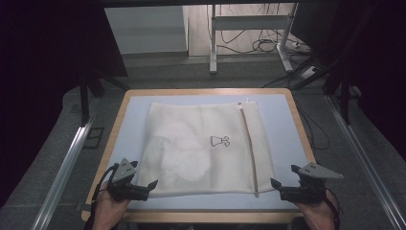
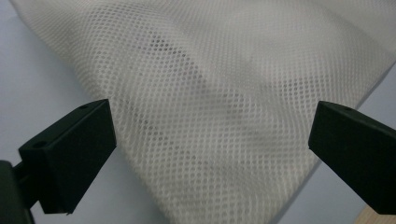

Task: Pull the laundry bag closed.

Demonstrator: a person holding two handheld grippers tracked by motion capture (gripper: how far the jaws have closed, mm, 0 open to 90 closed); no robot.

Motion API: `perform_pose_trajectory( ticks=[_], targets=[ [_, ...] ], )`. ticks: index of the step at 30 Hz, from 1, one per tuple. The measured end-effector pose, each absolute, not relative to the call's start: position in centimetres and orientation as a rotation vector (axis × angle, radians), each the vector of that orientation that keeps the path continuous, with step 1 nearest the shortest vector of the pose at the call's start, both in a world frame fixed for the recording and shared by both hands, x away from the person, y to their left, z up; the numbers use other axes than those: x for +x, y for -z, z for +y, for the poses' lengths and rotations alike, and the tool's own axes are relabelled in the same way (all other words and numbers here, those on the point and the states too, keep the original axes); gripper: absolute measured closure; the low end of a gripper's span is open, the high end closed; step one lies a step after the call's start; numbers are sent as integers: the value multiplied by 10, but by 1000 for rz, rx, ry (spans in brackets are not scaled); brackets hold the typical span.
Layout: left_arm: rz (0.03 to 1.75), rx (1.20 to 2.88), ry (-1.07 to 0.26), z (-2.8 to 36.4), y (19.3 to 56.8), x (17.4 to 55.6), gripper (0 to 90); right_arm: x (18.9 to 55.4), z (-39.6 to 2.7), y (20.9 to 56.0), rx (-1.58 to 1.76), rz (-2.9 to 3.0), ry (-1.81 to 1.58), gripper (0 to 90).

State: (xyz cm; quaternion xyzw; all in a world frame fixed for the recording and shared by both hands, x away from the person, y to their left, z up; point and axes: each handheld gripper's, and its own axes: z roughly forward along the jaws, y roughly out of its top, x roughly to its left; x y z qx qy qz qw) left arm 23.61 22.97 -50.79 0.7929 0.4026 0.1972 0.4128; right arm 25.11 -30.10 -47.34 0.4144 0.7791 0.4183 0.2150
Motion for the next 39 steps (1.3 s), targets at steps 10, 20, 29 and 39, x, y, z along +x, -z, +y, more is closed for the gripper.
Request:
perform_pose_trajectory(
  ticks=[10,20,29,39],
  targets=[
    [983,1965,-530,227,508,238,7,262,-295,490,1021,2281,-1065,57],
    [984,1985,-532,224,511,241,7,264,-294,492,1036,2323,-1095,79],
    [990,1978,-547,222,510,240,7,263,-291,493,1034,2313,-1094,66],
    [997,1976,-543,222,510,240,7,259,-282,492,1029,2332,-1107,42]
  ],
)
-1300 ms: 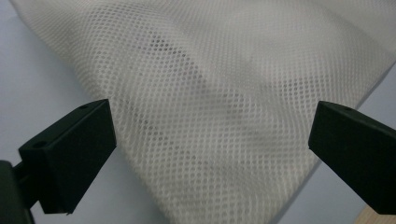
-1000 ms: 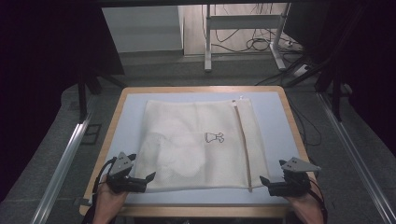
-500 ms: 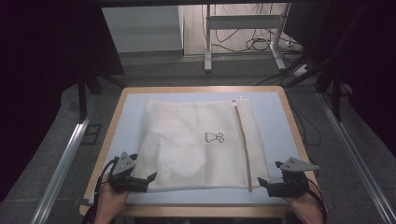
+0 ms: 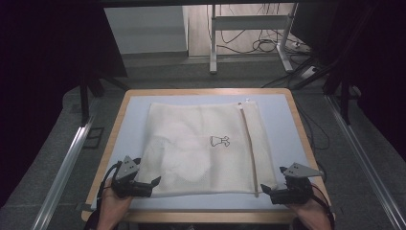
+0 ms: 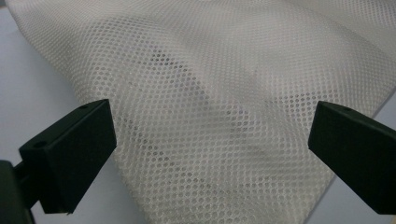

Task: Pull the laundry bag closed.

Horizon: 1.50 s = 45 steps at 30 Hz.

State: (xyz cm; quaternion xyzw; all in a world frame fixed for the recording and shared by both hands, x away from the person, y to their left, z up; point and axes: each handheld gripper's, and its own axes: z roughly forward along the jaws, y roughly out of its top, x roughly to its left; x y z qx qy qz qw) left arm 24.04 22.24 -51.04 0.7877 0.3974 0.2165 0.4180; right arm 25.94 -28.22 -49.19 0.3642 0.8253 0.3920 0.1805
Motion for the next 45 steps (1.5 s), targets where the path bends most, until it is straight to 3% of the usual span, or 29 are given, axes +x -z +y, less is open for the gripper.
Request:
perform_pose_trajectory(
  ticks=[6,21,36,45],
  targets=[
    [994,1981,-541,222,511,241,7,257,-276,490,996,2357,-1102,44],
    [992,1994,-541,220,511,241,7,245,-248,497,800,2467,-881,321],
    [984,2010,-543,218,512,241,7,245,-233,508,653,2514,-763,335],
    [985,2016,-548,217,512,241,7,244,-229,511,598,2531,-667,437]
  ],
)
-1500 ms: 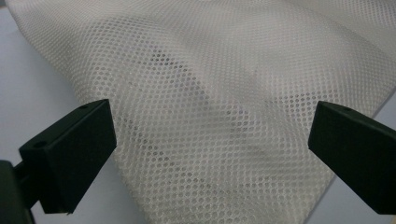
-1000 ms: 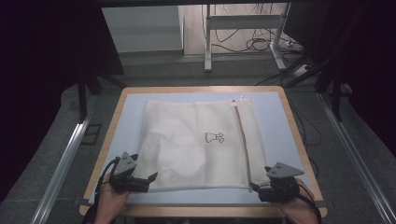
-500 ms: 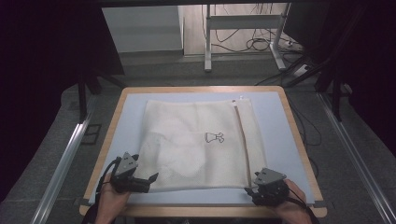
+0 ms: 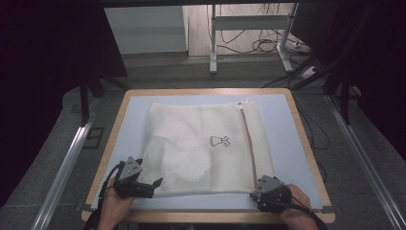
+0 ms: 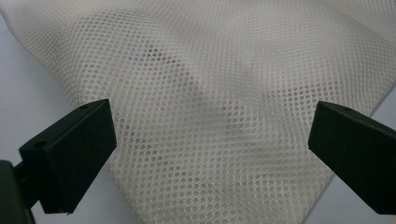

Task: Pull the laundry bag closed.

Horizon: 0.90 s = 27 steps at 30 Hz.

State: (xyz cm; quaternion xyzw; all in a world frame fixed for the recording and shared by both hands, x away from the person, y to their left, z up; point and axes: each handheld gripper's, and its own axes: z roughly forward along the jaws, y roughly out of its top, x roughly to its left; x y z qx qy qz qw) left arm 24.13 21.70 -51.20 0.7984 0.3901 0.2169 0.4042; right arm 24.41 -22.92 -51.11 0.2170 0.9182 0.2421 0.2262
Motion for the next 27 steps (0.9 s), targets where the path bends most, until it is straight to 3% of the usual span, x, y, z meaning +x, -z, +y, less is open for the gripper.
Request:
perform_pose_trajectory(
  ticks=[22,27],
  targets=[
    [984,2017,-549,217,512,241,7,246,-242,498,652,2541,-712,813],
    [982,2019,-550,216,512,241,7,247,-242,498,653,2552,-721,812]
  ],
)
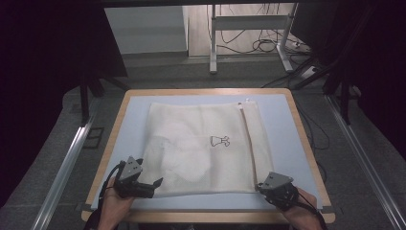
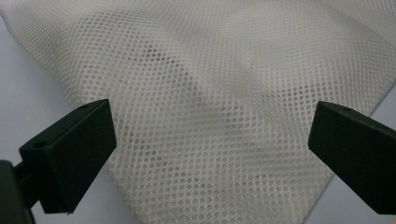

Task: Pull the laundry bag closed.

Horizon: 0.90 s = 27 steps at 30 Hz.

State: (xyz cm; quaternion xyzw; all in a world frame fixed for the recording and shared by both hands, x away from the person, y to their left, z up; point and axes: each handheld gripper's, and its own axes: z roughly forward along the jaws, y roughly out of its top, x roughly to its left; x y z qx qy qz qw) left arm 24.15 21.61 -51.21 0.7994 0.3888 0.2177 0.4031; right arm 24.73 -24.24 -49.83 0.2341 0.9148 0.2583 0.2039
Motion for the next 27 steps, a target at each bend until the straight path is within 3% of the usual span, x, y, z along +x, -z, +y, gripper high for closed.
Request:
perform_pose_trajectory(
  ticks=[15,27],
  targets=[
    [980,2030,-546,214,513,242,7,258,-236,503,613,2592,-731,623],
    [975,2037,-548,212,513,243,7,254,-231,496,514,2592,-691,744]
  ],
)
